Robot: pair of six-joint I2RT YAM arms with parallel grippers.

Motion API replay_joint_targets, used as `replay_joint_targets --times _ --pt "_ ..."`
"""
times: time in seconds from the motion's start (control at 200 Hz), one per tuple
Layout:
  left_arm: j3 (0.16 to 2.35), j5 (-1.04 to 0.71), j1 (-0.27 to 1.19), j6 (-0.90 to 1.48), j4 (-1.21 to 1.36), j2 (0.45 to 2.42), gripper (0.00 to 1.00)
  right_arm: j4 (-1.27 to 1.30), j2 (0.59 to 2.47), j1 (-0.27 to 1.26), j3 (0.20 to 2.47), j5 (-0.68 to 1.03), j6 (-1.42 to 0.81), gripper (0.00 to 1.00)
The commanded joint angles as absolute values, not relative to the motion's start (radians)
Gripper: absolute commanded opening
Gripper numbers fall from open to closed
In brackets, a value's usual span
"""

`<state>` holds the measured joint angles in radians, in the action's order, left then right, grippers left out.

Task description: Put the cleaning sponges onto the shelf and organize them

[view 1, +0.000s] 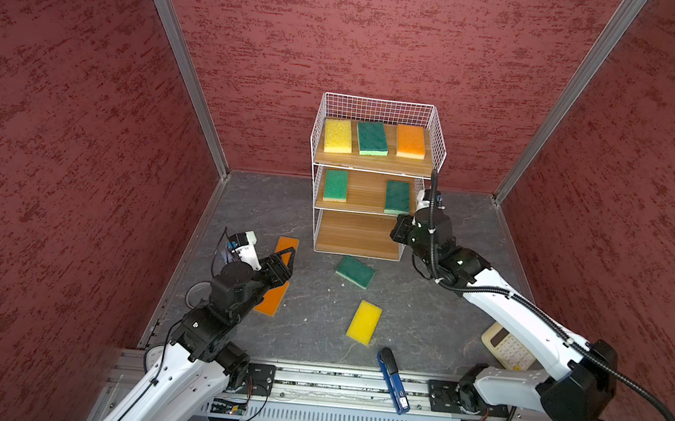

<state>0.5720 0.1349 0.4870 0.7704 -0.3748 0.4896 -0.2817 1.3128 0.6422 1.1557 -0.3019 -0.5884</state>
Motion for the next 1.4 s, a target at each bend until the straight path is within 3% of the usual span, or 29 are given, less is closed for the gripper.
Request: replay_joint_targets --times 0.0,1.393 --pt "0.563 0.133 0.481 0.767 -0.375 0.481 0.65 -0.26 1.322 0.637 1.184 -0.314 -0.596 0.0" --pt "0.579 0.149 0.466 0.742 -0.397 0.486 0.65 -0.146 1.443 0.635 1.229 -0.434 -0.558 0.0"
